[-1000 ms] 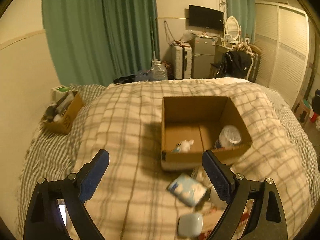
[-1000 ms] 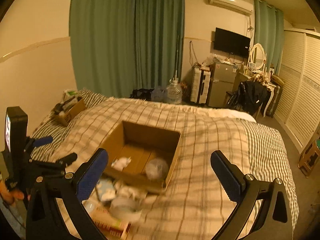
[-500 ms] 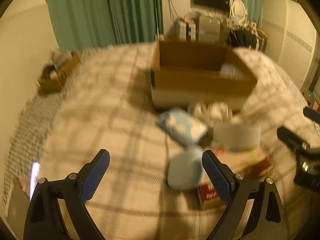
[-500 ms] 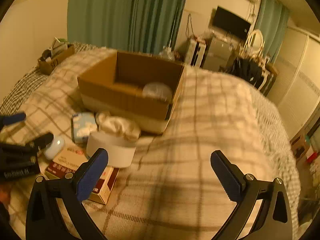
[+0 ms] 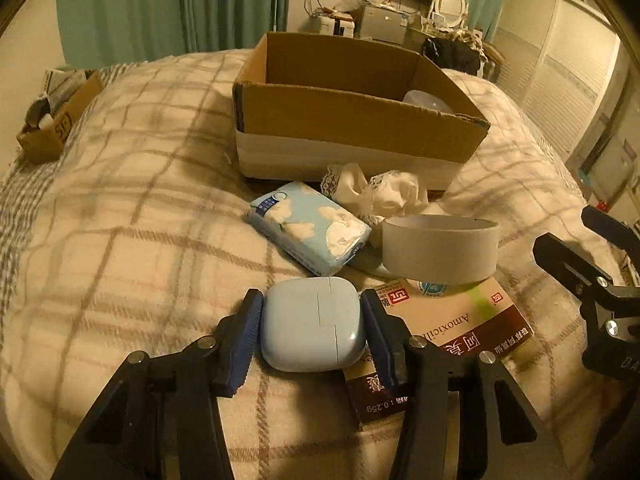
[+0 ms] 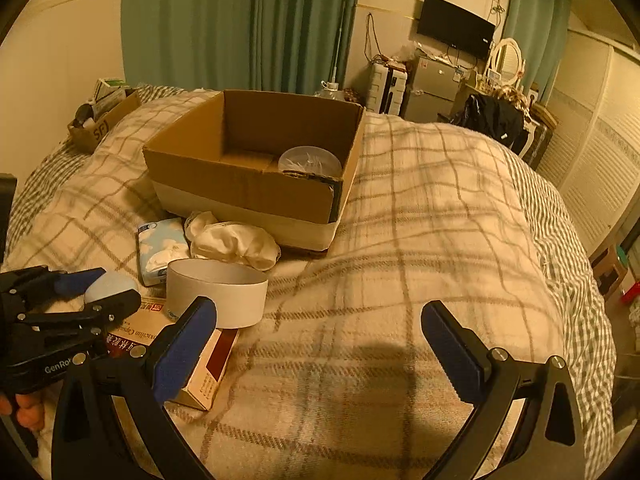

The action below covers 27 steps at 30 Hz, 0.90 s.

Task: Organize objects
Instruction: 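Grasp the light-blue earbud case with the left gripper while the right grasps the tape roll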

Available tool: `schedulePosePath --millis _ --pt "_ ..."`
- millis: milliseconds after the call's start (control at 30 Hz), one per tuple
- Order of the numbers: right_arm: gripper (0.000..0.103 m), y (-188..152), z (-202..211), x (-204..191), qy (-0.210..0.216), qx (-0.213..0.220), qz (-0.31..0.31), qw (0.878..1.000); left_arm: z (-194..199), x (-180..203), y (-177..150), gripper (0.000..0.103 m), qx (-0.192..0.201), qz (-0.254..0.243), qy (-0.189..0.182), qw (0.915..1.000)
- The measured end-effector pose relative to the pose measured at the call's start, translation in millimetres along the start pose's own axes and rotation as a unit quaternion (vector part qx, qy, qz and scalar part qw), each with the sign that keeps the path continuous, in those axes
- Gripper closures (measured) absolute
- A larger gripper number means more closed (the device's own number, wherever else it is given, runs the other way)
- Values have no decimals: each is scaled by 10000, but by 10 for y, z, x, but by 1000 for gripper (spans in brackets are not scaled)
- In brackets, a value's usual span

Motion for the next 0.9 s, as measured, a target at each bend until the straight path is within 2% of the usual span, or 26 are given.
schedulePosePath --millis 67,167,300,500,567,767,833,867,900 --pt "0 17 17 -25 78 -4 25 10000 51 10 5 53 40 -46 89 9999" --pt "0 65 43 -139 505 -65 52 9987 133 -19 57 53 147 -82 229 9996" --pt "0 99 -75 -333 920 -369 43 9951 214 -147 188 53 341 -122 550 9978" --pt "1 37 -421 -565 981 -955 284 9902 237 -385 272 53 444 -7 873 9952" --pt "1 19 -507 -654 1151 -1126 310 9865 209 -433 283 53 385 63 816 9959" --pt "1 -25 -788 -768 1129 -1439 363 9825 169 -474 257 53 352 143 715 9967" --pt "6 -55 -822 -767 1183 -1468 293 9816 147 -451 232 53 299 134 669 9972" --pt "15 -62 -805 -756 1208 -1430 244 9820 145 -441 226 53 293 134 653 9973" --pt "20 -56 -790 -743 1191 -1398 229 9827 154 -437 227 53 307 137 649 9973"
Point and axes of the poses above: each gripper's, at about its wrist camera, not at the fingertips, and z roughly against the way its jaws point, x to its right, y to its top, the point moved 10 cm from there along -z, roughly the way its jaws point
